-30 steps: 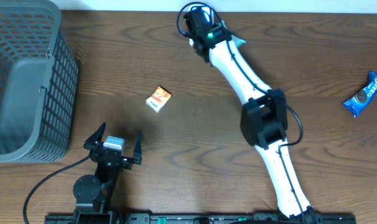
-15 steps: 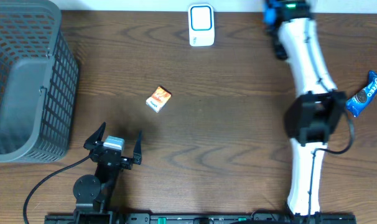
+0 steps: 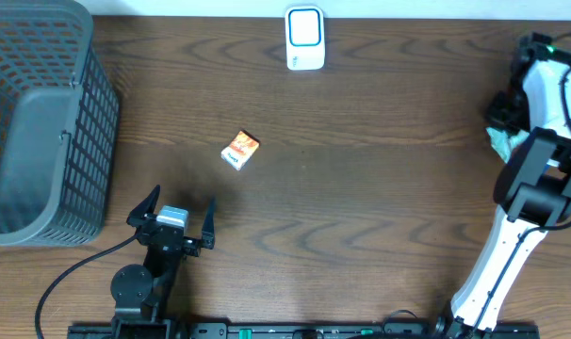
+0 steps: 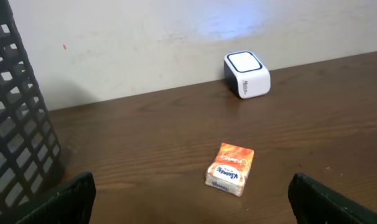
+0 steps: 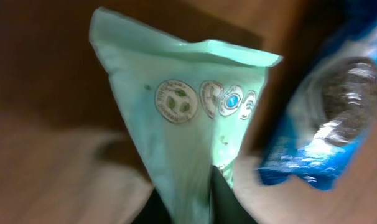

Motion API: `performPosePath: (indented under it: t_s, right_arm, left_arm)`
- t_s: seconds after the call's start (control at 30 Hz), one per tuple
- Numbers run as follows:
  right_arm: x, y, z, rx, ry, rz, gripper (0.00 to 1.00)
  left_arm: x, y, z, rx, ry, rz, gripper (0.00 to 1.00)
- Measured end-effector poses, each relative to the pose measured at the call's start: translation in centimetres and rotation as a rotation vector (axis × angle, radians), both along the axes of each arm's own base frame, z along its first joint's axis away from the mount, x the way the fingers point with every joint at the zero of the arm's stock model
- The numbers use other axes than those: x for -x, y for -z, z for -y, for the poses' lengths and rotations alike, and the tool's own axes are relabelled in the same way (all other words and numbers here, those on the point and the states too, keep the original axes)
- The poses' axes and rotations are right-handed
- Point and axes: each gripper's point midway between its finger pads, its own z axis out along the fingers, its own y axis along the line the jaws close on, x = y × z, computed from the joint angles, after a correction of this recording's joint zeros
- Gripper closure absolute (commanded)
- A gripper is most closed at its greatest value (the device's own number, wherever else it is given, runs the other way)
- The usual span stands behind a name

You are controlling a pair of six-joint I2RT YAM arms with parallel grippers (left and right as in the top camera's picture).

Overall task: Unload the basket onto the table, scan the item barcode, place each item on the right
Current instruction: 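Carry the tissue pack rightward toward the Oreo pack, then release the green tissue pack beside the Oreo pack at right edge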

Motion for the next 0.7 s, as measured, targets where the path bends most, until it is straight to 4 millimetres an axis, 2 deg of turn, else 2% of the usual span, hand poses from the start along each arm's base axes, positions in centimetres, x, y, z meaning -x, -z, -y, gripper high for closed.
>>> performPosePath:
  t_s: [0.03,0.07,0.27,0.33,0.43,0.53,0.6,0.7]
  right_arm:
    - [0.4,0.0,0.7,0.01,0.015,-0.007,0.05]
    - [0.9,-0.1,1.5,0.018,0.029,-0.012,0.01]
    - [2.9,-0.4,4.8,0.031,0.067,-0.039,0.01]
    - [2.8,-0.7,5.0,0.025,0.067,-0.023,0.01]
    - [1.1,-2.2,3.9,-0.019,0.04,0.069,0.01]
    - [-1.0,-5.4,2.3,-0.057,0.005,0.195,0.01]
    - [-2.4,-8.6,0.7,-0.075,-0.033,0.293,0.01]
    - [-4.2,-14.7,-3.8,-0.111,-0.131,0.447,0.01]
  left_arm:
    - [0.0,0.0,0.0,0.0,0.0,0.0,0.02]
    - [0.0,0.0,0.0,0.0,0.0,0.0,0.02]
    - [0.0,0.0,0.0,0.0,0.0,0.0,0.02]
    - [0.0,0.0,0.0,0.0,0.0,0.0,0.02]
    - [0.0,0.0,0.0,0.0,0.0,0.0,0.02]
    - [0.0,0.0,0.0,0.0,0.0,0.0,0.02]
    - [0.0,0.0,0.0,0.0,0.0,0.0,0.02]
    - [0.0,0.0,0.0,0.0,0.0,0.0,0.02]
